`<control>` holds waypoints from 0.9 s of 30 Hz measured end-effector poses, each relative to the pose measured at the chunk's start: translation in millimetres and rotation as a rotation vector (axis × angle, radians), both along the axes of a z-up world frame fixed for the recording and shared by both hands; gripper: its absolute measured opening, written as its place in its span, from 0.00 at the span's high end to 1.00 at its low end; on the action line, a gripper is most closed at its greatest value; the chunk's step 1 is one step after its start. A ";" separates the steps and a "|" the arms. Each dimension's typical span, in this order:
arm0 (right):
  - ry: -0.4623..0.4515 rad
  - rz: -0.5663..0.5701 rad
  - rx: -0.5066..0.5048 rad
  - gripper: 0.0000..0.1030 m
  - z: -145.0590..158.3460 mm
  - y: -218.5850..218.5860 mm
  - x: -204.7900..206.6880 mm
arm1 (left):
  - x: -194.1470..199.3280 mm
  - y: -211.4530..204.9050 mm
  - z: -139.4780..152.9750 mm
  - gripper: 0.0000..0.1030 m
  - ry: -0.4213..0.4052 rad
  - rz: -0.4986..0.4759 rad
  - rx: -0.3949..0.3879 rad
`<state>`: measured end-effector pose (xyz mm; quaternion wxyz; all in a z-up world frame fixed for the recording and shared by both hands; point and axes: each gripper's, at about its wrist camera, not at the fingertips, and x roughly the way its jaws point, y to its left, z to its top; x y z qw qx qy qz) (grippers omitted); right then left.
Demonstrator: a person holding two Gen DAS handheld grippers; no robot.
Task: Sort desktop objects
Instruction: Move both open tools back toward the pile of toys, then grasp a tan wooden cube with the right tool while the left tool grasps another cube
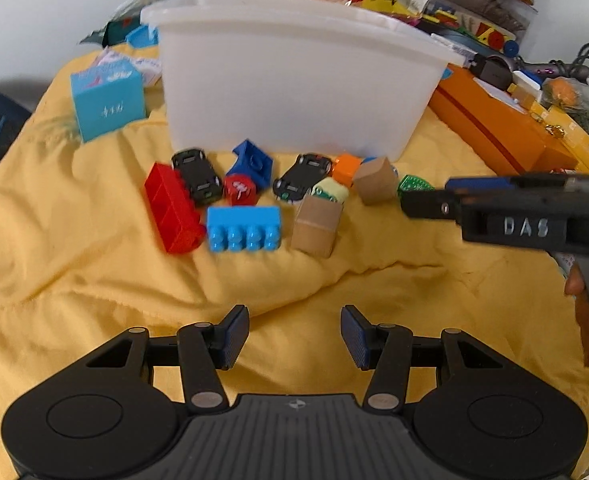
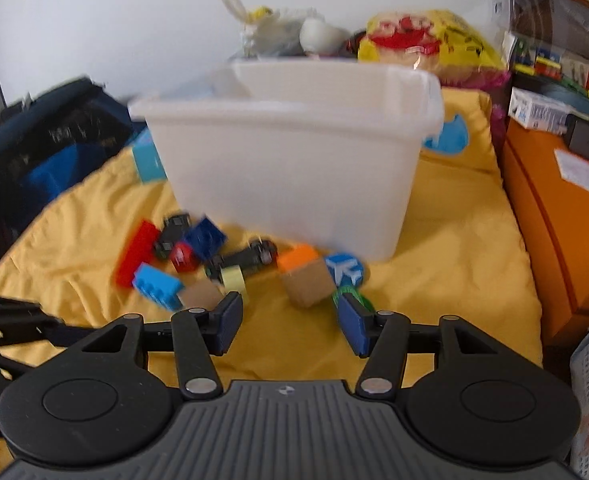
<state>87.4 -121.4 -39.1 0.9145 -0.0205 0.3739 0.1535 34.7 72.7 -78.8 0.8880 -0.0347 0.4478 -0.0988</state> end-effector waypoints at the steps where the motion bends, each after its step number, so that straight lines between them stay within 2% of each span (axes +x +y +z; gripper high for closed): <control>1: 0.014 0.000 -0.003 0.45 -3.4 0.1 0.0 | -0.1 0.4 -1.1 0.47 0.003 0.001 -0.003; 11: 0.024 0.052 -0.043 0.45 -18.2 6.9 -2.1 | 2.8 3.8 -6.9 0.47 0.002 0.003 -0.013; 16: 0.079 0.074 -0.072 0.46 -36.6 3.1 -5.7 | 1.0 1.3 -11.3 0.47 -0.016 -0.025 0.021; 18: 0.071 0.096 -0.086 0.50 -34.6 2.8 -9.0 | -0.1 -0.5 -10.9 0.47 -0.025 -0.043 0.034; 20: 0.045 0.094 -0.101 0.62 -28.4 3.2 -9.9 | -0.9 -1.3 -10.1 0.48 -0.033 -0.049 0.040; 23: -0.020 0.057 -0.145 0.61 -21.4 4.9 -8.0 | -1.2 -1.1 -7.1 0.48 -0.043 -0.048 0.035; 27: -0.070 -0.005 -0.147 0.60 -15.0 1.2 -0.6 | 0.0 -4.5 2.6 0.48 -0.083 -0.068 0.026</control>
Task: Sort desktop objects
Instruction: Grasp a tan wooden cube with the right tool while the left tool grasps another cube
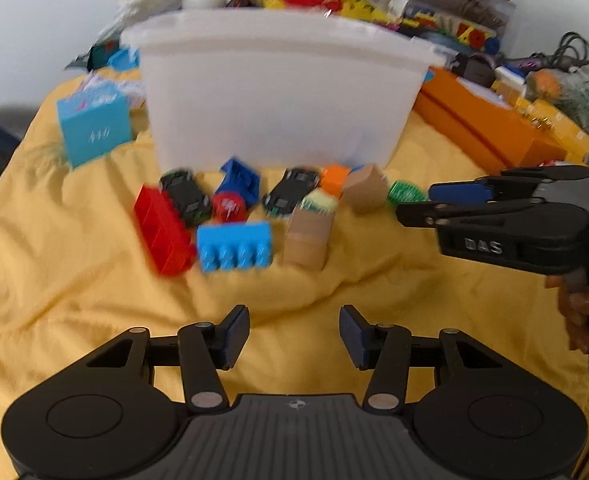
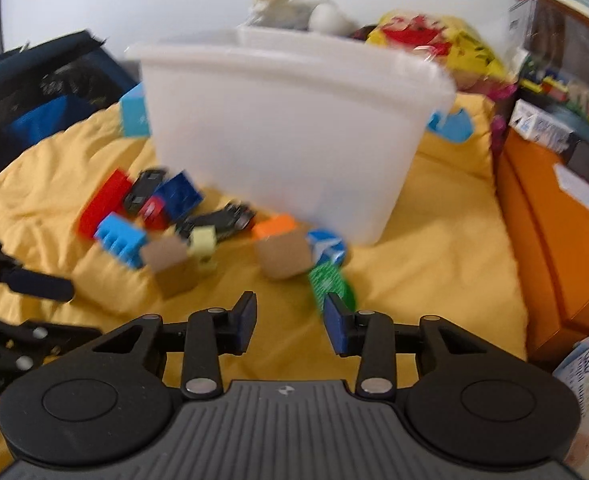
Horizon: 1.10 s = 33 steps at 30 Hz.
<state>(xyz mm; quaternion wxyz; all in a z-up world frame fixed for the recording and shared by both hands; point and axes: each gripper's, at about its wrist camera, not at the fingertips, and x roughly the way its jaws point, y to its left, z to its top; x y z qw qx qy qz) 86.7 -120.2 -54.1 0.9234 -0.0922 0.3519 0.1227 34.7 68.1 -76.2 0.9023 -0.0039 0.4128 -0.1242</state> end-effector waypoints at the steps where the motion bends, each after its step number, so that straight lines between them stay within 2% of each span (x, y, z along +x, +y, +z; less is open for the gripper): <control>1: -0.011 -0.019 0.020 0.60 2.3 -2.7 2.6 | 1.0 -2.1 2.5 0.48 -0.011 -0.007 0.000; 4: 0.028 -0.003 0.113 0.57 6.3 -5.1 21.4 | 6.5 -9.9 4.8 0.48 -0.022 -0.024 0.007; 7: 0.040 0.029 0.046 0.52 2.0 6.9 40.7 | 13.4 -16.4 4.5 0.48 -0.017 -0.030 0.010; 9: 0.069 0.062 0.042 0.50 -4.5 11.4 52.6 | 16.5 -20.2 4.2 0.48 -0.015 -0.038 0.012; 10: 0.091 0.084 0.046 0.53 -7.3 12.2 56.2 | 18.2 -22.1 3.9 0.48 -0.015 -0.041 0.017; 11: 0.106 0.093 0.043 0.60 -9.2 12.9 58.2 | 19.9 -23.7 3.7 0.48 -0.016 -0.045 0.022; 15: 0.102 0.087 0.073 0.66 -0.1 5.8 43.6 | 32.1 -28.4 -1.9 0.48 -0.019 -0.047 0.047; 18: 0.083 0.084 0.085 0.67 13.7 -1.0 24.1 | 42.1 -28.9 -5.3 0.48 -0.026 -0.044 0.046; 22: 0.106 0.075 0.101 0.67 21.7 -7.7 5.5 | 52.6 -27.4 -9.0 0.48 -0.036 -0.033 0.051; 23: 0.117 0.070 0.105 0.67 21.6 -9.2 1.8 | 54.6 -27.2 -10.4 0.50 -0.036 -0.028 0.049; 25: 0.138 0.062 0.108 0.67 19.0 -11.0 -5.0 | 56.7 -28.3 -13.6 0.68 -0.018 -0.034 0.032; 29: 0.171 0.053 0.114 0.67 11.1 -13.0 -14.7 | 45.3 -30.0 -11.0 0.68 -0.033 -0.062 0.033; 33: 0.163 0.077 0.134 0.67 7.5 -11.5 -26.4 | 20.0 -23.1 0.0 0.68 -0.031 -0.073 0.022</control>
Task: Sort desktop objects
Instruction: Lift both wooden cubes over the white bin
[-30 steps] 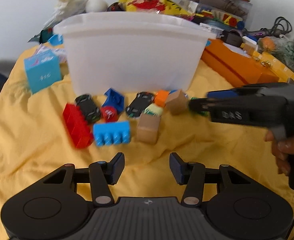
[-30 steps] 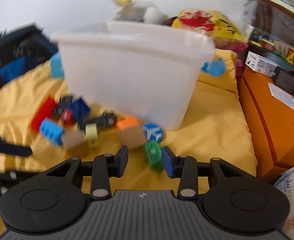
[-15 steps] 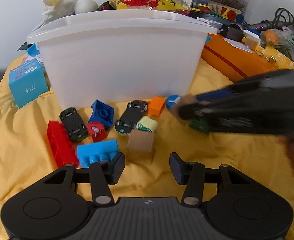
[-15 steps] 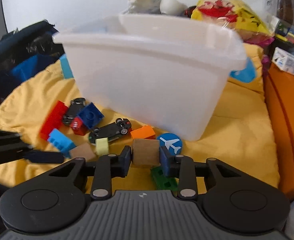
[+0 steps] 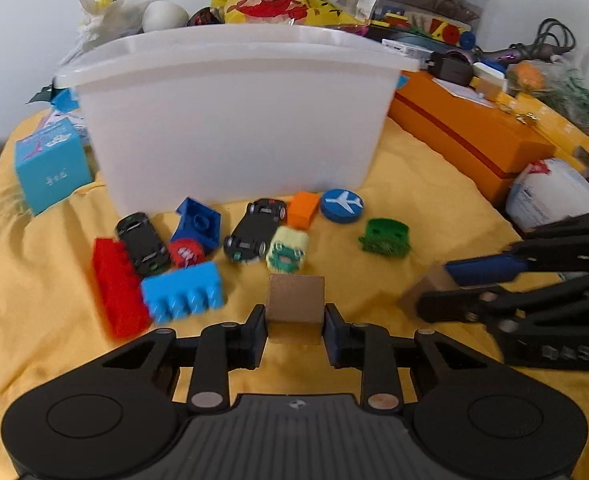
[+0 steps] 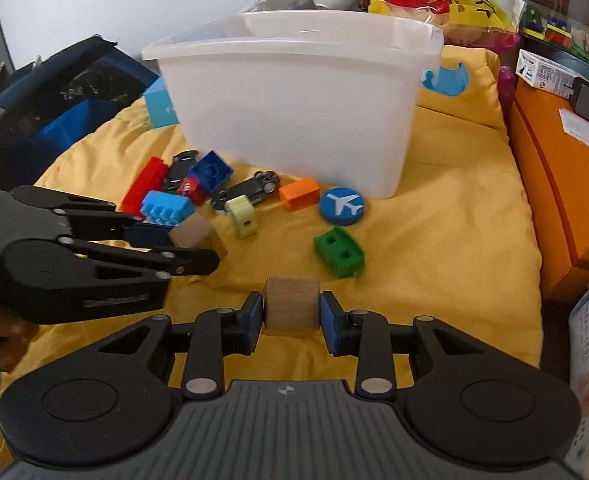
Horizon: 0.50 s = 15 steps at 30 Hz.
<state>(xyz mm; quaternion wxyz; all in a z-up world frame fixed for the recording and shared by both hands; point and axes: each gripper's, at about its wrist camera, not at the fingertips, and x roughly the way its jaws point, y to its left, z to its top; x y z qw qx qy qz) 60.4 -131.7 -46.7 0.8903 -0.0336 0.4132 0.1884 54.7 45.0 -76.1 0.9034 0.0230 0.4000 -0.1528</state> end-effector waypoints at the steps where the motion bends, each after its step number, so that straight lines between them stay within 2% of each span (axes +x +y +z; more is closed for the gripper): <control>1: -0.002 0.007 0.004 0.67 -2.0 1.0 -2.3 | -5.6 2.5 1.4 0.68 0.008 0.005 0.001; 7: 0.001 0.036 -0.029 0.67 -15.2 11.2 -3.6 | -35.3 18.0 -0.8 0.68 0.033 0.049 0.004; 15: 0.006 0.043 -0.060 0.65 -25.6 16.4 -4.2 | -40.8 14.8 -13.1 0.68 0.036 0.052 0.019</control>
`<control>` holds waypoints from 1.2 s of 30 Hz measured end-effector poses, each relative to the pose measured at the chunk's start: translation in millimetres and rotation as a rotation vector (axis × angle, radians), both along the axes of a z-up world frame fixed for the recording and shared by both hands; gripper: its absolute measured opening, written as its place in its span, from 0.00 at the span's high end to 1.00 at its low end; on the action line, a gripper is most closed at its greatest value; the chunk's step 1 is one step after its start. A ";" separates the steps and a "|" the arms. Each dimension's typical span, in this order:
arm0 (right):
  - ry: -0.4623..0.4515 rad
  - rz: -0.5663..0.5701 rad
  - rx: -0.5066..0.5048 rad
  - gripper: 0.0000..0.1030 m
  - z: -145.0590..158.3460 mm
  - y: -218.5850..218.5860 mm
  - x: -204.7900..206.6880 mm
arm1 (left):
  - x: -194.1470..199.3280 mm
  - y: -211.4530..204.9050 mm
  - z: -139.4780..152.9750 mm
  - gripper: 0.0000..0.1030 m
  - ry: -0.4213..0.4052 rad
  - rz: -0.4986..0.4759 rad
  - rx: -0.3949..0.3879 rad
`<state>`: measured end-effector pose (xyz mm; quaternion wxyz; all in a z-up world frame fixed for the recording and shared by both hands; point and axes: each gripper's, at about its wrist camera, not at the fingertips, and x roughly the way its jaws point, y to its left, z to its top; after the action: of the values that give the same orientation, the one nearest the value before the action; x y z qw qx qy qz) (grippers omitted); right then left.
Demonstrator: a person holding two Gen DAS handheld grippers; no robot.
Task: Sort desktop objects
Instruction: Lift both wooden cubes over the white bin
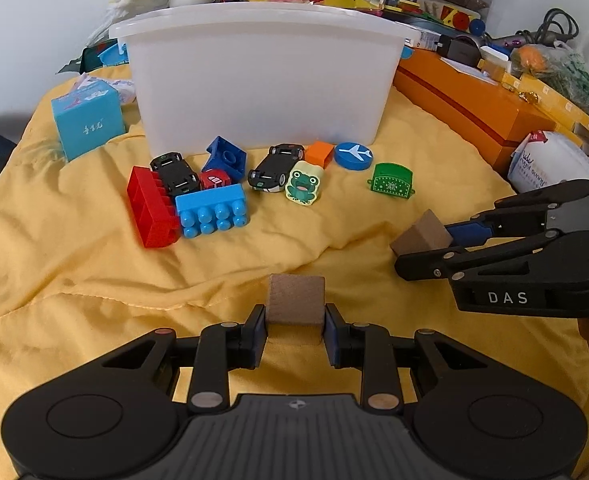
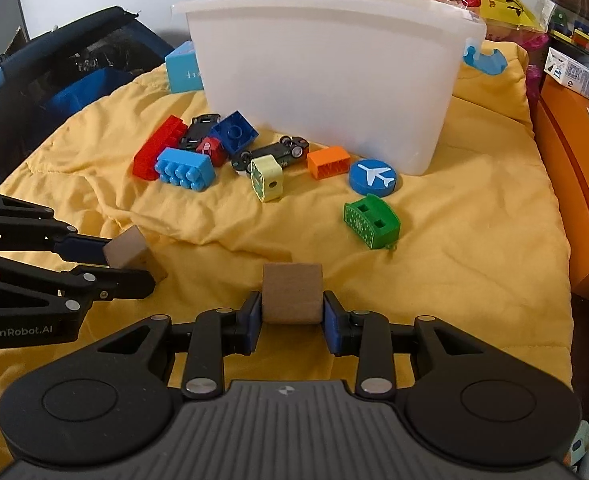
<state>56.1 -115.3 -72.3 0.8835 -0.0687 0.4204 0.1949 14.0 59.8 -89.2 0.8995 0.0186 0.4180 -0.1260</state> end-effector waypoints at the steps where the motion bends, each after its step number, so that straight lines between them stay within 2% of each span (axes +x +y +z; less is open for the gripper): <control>1: -0.003 0.002 -0.002 0.65 -0.5 0.1 -0.3 | 0.5 0.0 -0.8 0.68 0.004 -0.003 -0.001; 8: -0.013 0.012 -0.014 0.68 0.3 0.8 -2.8 | -0.8 -1.6 0.6 0.69 -0.019 -0.018 0.024; 11: -0.012 0.005 0.000 0.68 5.6 -0.8 -3.1 | -0.3 -1.4 10.9 0.69 -0.030 -0.030 0.002; 15: -0.050 -0.003 0.013 0.68 26.5 -1.3 -2.0 | 2.4 -0.9 43.3 0.69 -0.104 -0.049 -0.017; 22: -0.193 -0.014 0.087 0.68 90.8 -7.8 11.4 | 24.0 11.9 112.3 0.69 -0.271 -0.018 -0.076; 25: -0.269 -0.018 0.097 0.68 121.8 -9.7 24.8 | 42.8 18.5 140.8 0.69 -0.334 -0.016 -0.101; 28: -0.301 -0.070 0.167 0.68 149.0 -16.8 46.0 | 66.2 27.0 161.3 0.69 -0.357 -0.015 -0.173; 30: -0.319 -0.098 0.177 0.68 161.3 -18.4 63.4 | 82.9 29.1 170.4 0.69 -0.373 0.000 -0.179; 33: -0.347 -0.126 0.189 0.68 170.0 -19.3 87.5 | 109.3 31.0 180.0 0.69 -0.402 0.030 -0.187; 36: -0.339 -0.157 0.201 0.68 167.6 -21.7 108.6 | 137.2 30.9 179.9 0.69 -0.413 0.064 -0.172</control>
<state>164.7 -137.0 95.4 0.9564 0.0208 0.2484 0.1520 151.1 90.7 90.7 0.9678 -0.0462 0.2128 -0.1260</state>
